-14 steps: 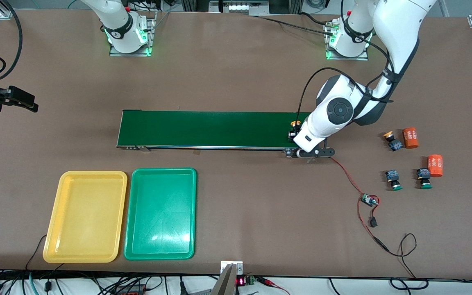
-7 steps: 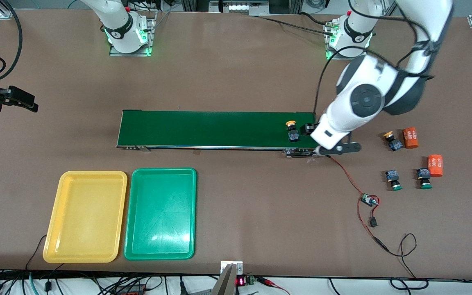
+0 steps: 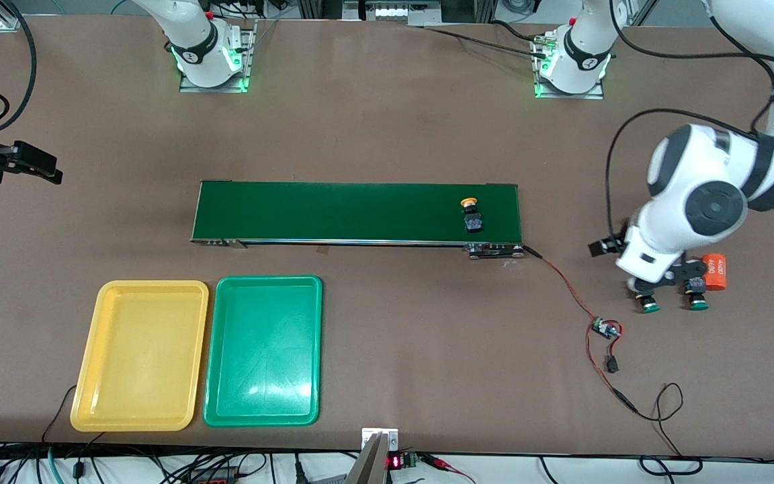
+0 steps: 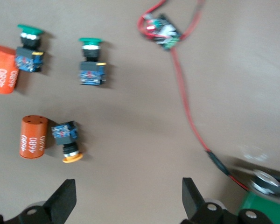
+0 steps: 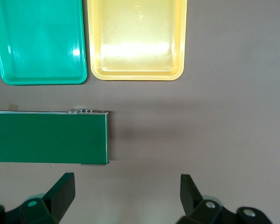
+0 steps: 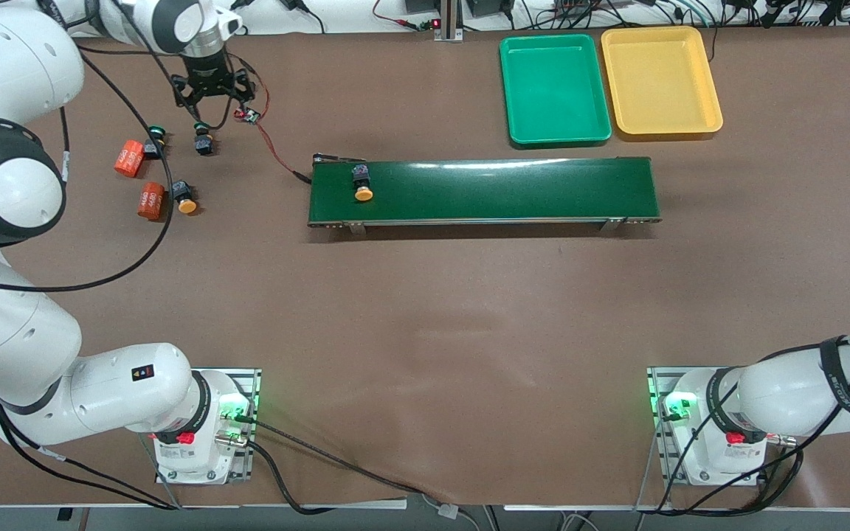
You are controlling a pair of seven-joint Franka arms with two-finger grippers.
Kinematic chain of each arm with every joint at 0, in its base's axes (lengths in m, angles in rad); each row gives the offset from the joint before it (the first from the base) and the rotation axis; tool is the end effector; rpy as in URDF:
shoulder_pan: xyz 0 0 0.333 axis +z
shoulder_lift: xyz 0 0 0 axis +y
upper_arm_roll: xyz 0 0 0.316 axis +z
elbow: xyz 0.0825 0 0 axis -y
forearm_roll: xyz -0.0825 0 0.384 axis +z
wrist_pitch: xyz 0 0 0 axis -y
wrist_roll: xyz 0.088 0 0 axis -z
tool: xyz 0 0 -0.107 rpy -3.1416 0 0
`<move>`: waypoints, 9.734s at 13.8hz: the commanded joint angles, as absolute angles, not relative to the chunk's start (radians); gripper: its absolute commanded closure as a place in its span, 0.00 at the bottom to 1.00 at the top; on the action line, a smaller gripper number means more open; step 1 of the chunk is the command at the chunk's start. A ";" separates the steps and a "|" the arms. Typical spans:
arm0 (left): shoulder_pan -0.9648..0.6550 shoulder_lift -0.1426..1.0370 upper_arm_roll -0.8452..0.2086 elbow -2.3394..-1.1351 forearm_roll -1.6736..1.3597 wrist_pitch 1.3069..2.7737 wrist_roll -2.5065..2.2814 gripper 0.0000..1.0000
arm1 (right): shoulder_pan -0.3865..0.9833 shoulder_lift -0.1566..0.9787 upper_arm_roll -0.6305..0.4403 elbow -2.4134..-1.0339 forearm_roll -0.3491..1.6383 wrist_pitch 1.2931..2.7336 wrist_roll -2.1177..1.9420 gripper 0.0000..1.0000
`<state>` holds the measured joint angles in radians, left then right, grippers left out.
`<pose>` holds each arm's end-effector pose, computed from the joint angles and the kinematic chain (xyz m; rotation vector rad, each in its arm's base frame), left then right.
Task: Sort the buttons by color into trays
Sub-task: 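Move the left gripper back to the remaining buttons, then grasp the second orange-capped button with the left gripper, then place the button on the conveyor belt with the left gripper, then move the left gripper back to the orange cylinders, then grasp the orange cylinder with the left gripper while the right gripper grasps a button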
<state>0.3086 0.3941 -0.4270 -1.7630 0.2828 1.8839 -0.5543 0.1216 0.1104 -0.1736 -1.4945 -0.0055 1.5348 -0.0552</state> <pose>0.6200 -0.0328 0.3416 -2.9239 -0.4823 0.2763 0.5827 -0.0253 0.5954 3.1188 0.0056 -0.1087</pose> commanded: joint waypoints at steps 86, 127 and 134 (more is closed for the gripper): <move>0.423 0.559 -0.966 -1.799 0.391 1.932 -0.801 0.00 | 0.130 0.167 -0.173 -1.503 0.002 1.614 -0.057 0.00; 0.376 0.322 -0.176 -2.109 0.189 2.180 0.423 0.79 | 0.359 0.350 -0.166 -1.637 0.227 1.844 0.051 0.00; 0.335 0.288 -0.406 -2.083 0.050 2.108 0.680 0.81 | 0.524 0.382 -0.167 -1.709 0.219 1.983 0.270 0.00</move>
<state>0.3468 0.2981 -0.3830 -2.0871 0.1308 2.1262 0.5407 0.4833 0.3905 -0.1609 -1.6545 0.2093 1.9182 0.2122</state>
